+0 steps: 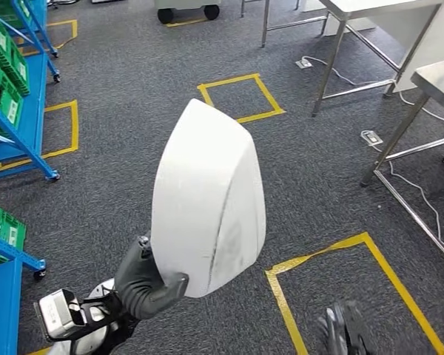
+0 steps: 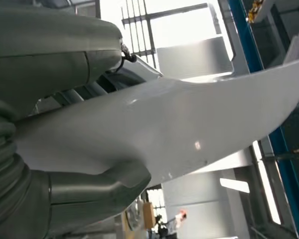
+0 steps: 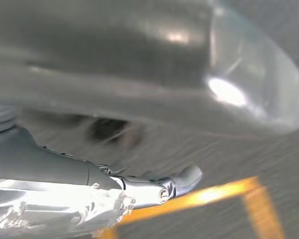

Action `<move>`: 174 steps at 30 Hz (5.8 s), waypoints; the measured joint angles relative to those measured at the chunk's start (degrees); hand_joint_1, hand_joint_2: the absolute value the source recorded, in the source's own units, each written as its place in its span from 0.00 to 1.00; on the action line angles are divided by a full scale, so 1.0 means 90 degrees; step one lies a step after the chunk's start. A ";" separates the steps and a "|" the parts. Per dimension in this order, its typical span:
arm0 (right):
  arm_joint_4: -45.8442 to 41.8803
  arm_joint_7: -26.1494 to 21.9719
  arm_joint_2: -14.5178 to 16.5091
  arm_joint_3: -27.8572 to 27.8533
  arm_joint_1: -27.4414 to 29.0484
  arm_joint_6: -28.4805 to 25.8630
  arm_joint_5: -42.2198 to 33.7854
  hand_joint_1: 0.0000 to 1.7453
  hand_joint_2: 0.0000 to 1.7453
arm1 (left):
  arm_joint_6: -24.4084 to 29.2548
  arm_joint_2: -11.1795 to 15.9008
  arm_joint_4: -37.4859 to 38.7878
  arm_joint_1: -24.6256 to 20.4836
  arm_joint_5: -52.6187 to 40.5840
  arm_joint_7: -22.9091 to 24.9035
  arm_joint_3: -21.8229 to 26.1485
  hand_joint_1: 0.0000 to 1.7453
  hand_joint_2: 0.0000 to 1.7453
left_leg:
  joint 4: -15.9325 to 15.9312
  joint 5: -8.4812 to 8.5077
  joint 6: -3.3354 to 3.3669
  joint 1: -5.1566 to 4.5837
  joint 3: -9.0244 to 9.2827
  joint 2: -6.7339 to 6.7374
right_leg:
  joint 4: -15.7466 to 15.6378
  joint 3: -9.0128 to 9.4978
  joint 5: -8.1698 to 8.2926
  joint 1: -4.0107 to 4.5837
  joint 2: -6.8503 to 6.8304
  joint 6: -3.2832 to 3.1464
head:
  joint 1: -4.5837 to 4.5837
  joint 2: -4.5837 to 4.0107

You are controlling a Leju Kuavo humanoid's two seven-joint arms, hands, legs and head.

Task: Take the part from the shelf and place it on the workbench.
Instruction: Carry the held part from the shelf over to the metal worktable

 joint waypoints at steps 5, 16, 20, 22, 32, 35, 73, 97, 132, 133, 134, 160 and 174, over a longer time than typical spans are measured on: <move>-0.0003 0.0056 0.0325 -0.0078 -0.0536 0.0223 0.0067 0.00 0.00 | 0.0066 0.0060 0.0133 -0.0095 0.0123 0.0028 -0.0202 1.00 1.00 | 0.1543 -0.0573 -0.0031 0.0013 -0.0844 -0.0587 | -0.0018 -0.0048 0.0047 -0.0020 0.0219 -0.0071 | -0.0048 0.0000; 0.0078 -0.0286 0.0369 -0.0131 -0.0680 0.0399 -0.0017 0.00 0.00 | 0.0125 0.0118 0.0176 -0.0254 0.0167 0.0053 -0.0414 1.00 1.00 | -0.0222 0.0332 0.0230 0.0039 -0.0158 -0.0821 | 0.0344 -0.0446 -0.0083 -0.0040 0.0408 0.0204 | -0.0012 0.0001; 0.0136 -0.0311 0.0369 -0.0147 -0.0713 0.0433 -0.0015 0.00 0.00 | 0.0131 0.0125 0.0197 -0.0261 0.0176 0.0054 -0.0441 1.00 1.00 | -0.0221 0.0311 0.0272 0.0006 -0.0150 -0.0516 | 0.1794 -0.1105 -0.0711 -0.0034 0.0007 0.0269 | 0.0019 0.0000; 0.0161 -0.0308 0.0368 -0.0150 -0.0710 0.0435 -0.0011 0.00 0.00 | 0.0138 0.0127 0.0203 -0.0261 0.0184 0.0058 -0.0455 1.00 1.00 | -0.0217 0.0291 0.0260 0.0005 -0.0127 -0.0370 | 0.1464 -0.0912 -0.0455 -0.0037 -0.0046 0.0282 | 0.0021 0.0000; 0.0220 -0.0304 0.0367 -0.0155 -0.0776 0.0511 0.0022 0.00 0.00 | 0.0140 0.0127 0.0207 -0.0291 0.0227 0.0103 -0.0487 1.00 1.00 | 0.0447 -0.0204 -0.0015 -0.0015 -0.0326 -0.0458 | 0.0020 -0.0150 0.0088 -0.0037 -0.0037 -0.0045 | -0.0017 0.0000; 0.0254 -0.0302 0.0367 -0.0157 -0.0802 0.0563 0.0019 0.00 0.00 | 0.0129 0.0140 0.0230 -0.0288 0.0253 0.0130 -0.0505 1.00 1.00 | 0.1573 -0.0595 -0.0022 -0.0011 -0.0935 -0.0615 | 0.0021 -0.0157 0.0093 -0.0044 0.0181 -0.0069 | -0.0028 0.0000; 0.0403 -0.0323 0.0344 -0.0163 -0.0902 0.1035 -0.0070 0.00 0.00 | 0.0012 0.0168 0.0250 -0.0335 0.0316 0.0180 -0.0552 1.00 1.00 | -0.0133 0.0350 0.0106 -0.0014 -0.0372 -0.0641 | 0.0062 0.0039 -0.0128 -0.0008 0.0154 0.0070 | 0.0018 0.0000; 0.0542 -0.0317 0.0338 -0.0197 -0.0922 0.1213 0.0061 0.00 0.00 | 0.0010 0.0160 0.0264 -0.0352 0.0299 0.0149 -0.0552 1.00 1.00 | 0.1711 -0.0761 -0.0055 -0.0005 -0.1152 -0.0649 | 0.0060 0.0040 -0.0149 -0.0029 0.0051 -0.0144 | 0.0033 0.0000; 0.0674 -0.0234 0.0405 -0.0215 -0.1037 0.1393 0.0089 0.00 0.00 | 0.0011 0.0162 0.0297 -0.0353 0.0293 0.0171 -0.0526 1.00 1.00 | 0.0337 0.0060 -0.0237 0.0232 -0.0827 -0.0845 | 0.0085 0.0377 -0.0525 -0.0182 0.0606 0.0083 | -0.0030 0.0000; 0.0684 -0.0226 0.0408 -0.0217 -0.1046 0.1406 0.0092 0.00 0.00 | 0.0016 0.0163 0.0302 -0.0350 0.0292 0.0175 -0.0523 1.00 1.00 | 0.0132 0.0287 -0.0235 0.0256 -0.0808 -0.0891 | 0.0055 0.0423 -0.0626 -0.0189 0.0664 0.0140 | -0.0043 0.0000; 0.0693 -0.0216 0.0410 -0.0219 -0.1050 0.1422 0.0098 0.00 0.00 | 0.0021 0.0162 0.0306 -0.0350 0.0290 0.0180 -0.0519 1.00 1.00 | 0.0022 0.0333 -0.0197 0.0262 -0.0793 -0.0895 | 0.0058 0.0499 -0.0650 -0.0193 0.0701 0.0200 | -0.0051 0.0000; 0.0944 -0.0469 0.0095 -0.0465 -0.0594 0.1336 0.0075 0.00 0.00 | 0.0009 0.0189 0.0265 -0.0216 0.0171 0.0160 -0.0171 1.00 1.00 | 0.1284 -0.0653 -0.0072 0.0051 -0.1235 -0.0635 | -0.0124 0.0692 -0.0594 -0.0015 0.0283 -0.0160 | -0.0032 0.0000; 0.1495 -0.0359 0.0115 -0.0371 -0.0921 0.1765 0.0445 0.00 0.00 | -0.0012 0.0137 0.0318 -0.0291 -0.0048 0.0454 -0.0034 1.00 1.00 | -0.0037 0.0162 0.0226 0.0058 -0.0175 -0.0670 | 0.1418 -0.0199 -0.1844 -0.0012 0.0006 0.0233 | 0.0063 0.0000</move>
